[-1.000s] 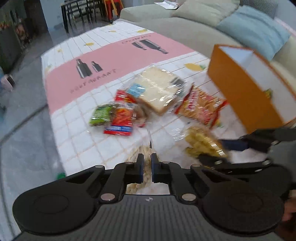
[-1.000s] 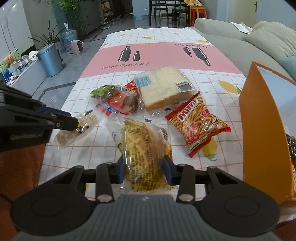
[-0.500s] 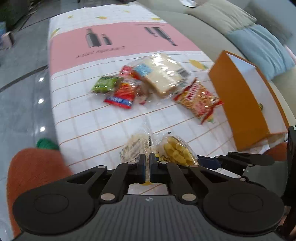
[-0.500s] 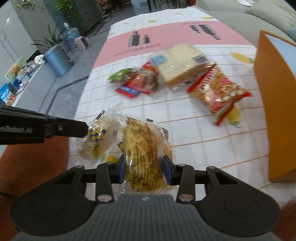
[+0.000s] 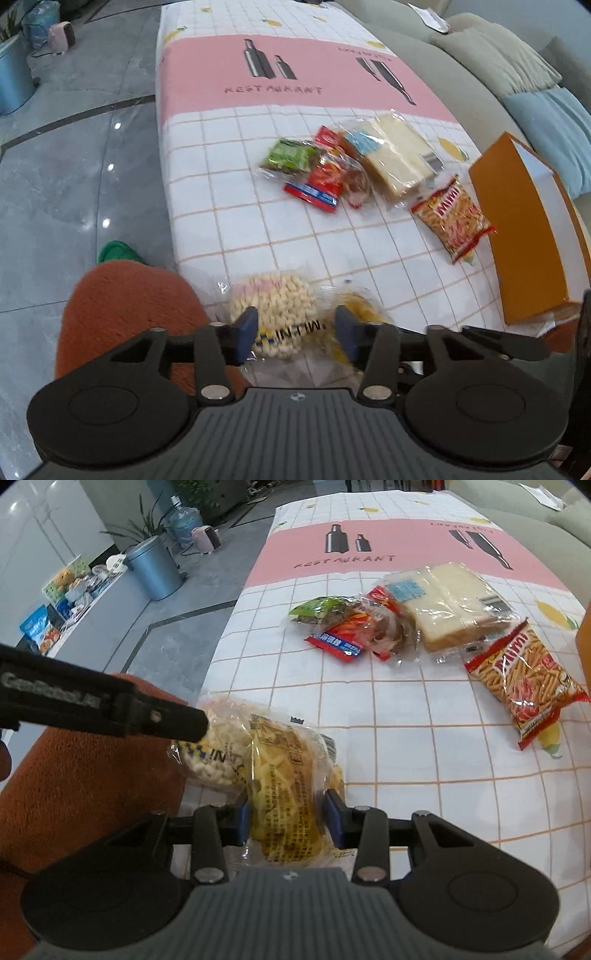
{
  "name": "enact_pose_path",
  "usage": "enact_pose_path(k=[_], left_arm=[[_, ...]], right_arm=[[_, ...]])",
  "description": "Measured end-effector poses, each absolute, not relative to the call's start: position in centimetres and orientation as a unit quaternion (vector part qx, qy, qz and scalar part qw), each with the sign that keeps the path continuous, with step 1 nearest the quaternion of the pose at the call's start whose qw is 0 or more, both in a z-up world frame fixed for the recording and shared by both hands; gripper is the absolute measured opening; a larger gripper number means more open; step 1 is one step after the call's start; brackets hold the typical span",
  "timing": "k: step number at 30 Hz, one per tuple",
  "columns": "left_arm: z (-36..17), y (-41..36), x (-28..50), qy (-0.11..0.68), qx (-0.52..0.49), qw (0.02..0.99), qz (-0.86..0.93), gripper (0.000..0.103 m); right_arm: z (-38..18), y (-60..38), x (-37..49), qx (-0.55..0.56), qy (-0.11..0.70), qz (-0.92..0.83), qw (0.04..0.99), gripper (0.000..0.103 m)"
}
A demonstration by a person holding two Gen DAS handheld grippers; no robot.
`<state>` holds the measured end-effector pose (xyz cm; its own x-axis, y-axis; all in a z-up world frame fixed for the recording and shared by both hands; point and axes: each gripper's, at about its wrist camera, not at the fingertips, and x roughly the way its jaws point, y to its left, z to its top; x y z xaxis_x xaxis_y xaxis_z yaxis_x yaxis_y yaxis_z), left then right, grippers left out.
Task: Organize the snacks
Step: 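Grasp the clear peanut bag with the left tool and lift it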
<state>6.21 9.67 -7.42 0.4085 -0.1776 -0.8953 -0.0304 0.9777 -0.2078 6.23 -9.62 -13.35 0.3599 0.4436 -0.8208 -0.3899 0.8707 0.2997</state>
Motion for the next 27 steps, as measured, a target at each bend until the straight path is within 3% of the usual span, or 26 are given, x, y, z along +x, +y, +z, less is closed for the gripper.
enact_pose_path(k=[18, 24, 27], left_arm=[[-13.2, 8.8, 11.0, 0.63, -0.053, 0.774, 0.036, 0.071], [-14.0, 10.1, 10.9, 0.634, -0.096, 0.766, 0.039, 0.094], [-14.6, 11.0, 10.7, 0.634, -0.137, 0.761, 0.032, 0.096]], right_arm=[[-12.7, -12.7, 6.9, 0.035, 0.479, 0.214, 0.85, 0.039], [-13.4, -13.3, 7.2, 0.045, 0.491, 0.218, 0.842, 0.039], [-13.5, -13.1, 7.3, 0.046, 0.489, 0.225, 0.842, 0.039]])
